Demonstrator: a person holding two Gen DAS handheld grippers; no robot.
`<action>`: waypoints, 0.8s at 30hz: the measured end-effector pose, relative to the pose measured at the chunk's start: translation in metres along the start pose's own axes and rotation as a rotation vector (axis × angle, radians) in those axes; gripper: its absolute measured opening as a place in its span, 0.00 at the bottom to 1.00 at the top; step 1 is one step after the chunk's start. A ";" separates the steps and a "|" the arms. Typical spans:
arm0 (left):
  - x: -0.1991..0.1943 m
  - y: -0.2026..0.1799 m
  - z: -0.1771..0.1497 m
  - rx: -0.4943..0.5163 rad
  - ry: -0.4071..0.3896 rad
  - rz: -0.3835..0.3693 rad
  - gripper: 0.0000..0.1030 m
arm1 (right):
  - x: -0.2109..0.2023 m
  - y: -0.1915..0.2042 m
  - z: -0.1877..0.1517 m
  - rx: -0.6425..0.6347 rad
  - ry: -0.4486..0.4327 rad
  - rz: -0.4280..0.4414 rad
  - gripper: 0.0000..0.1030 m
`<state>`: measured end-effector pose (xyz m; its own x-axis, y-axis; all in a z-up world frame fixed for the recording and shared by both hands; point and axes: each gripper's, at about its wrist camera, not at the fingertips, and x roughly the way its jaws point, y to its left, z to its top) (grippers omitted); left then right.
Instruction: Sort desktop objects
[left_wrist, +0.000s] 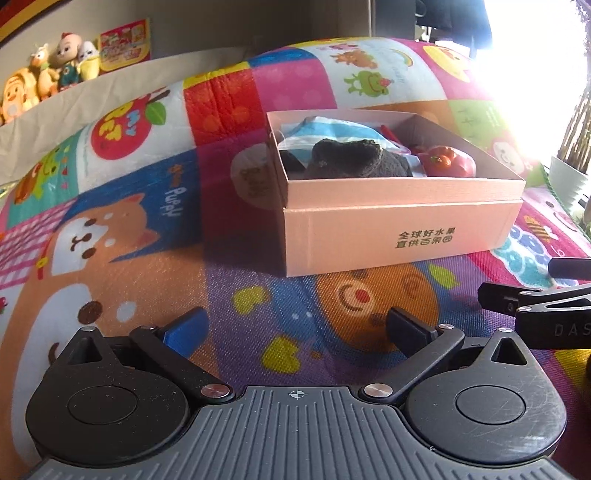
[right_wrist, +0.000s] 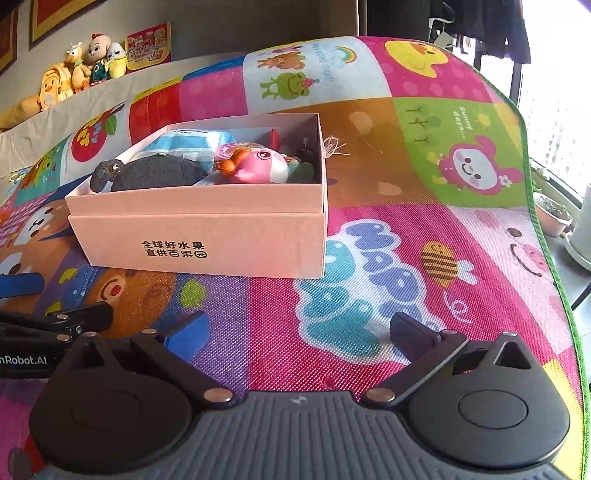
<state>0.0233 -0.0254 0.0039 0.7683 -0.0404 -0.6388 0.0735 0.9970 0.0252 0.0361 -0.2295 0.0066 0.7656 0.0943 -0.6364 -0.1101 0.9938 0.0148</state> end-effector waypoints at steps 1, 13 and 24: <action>0.000 0.000 0.000 0.000 0.000 0.000 1.00 | 0.000 0.000 -0.001 -0.001 0.000 -0.001 1.00; 0.000 -0.001 0.000 -0.003 0.001 -0.002 1.00 | 0.000 0.000 0.000 -0.003 0.001 -0.001 1.00; 0.001 -0.001 0.000 -0.003 0.001 -0.002 1.00 | 0.001 0.000 0.000 -0.002 0.001 -0.001 1.00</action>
<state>0.0239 -0.0264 0.0039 0.7675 -0.0426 -0.6396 0.0729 0.9971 0.0211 0.0366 -0.2294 0.0064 0.7650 0.0934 -0.6372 -0.1106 0.9938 0.0128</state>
